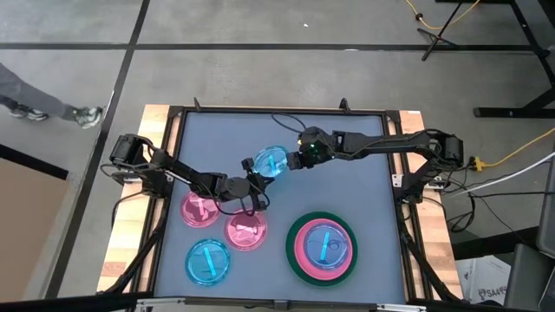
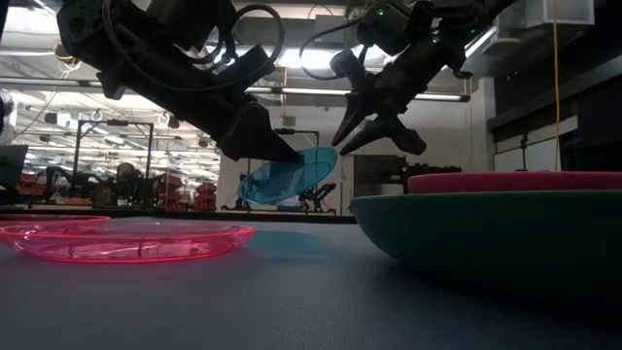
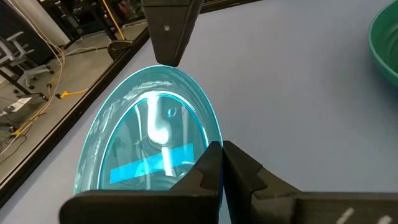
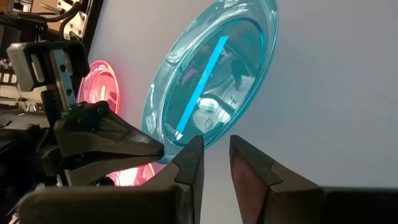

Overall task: Stack plastic plates
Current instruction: Stack the top blue plate on top of the blue plate

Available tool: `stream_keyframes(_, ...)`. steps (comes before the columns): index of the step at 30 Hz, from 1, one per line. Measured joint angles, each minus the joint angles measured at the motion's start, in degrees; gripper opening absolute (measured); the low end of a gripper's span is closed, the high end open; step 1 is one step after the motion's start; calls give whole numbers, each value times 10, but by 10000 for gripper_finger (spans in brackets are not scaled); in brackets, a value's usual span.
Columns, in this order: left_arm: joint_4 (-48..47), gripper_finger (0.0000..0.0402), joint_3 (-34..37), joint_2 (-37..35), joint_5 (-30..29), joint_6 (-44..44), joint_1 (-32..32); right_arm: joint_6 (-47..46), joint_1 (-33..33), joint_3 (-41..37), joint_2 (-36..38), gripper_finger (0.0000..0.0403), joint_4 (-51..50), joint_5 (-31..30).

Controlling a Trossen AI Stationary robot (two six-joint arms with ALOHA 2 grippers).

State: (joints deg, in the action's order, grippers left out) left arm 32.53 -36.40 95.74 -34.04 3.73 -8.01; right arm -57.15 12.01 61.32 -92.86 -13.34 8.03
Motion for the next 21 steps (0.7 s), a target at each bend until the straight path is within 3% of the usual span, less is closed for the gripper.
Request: stream_keyframes(21, 0, 0, 0, 0, 0, 0, 0, -45, 0, 0, 0, 69, 0, 0)
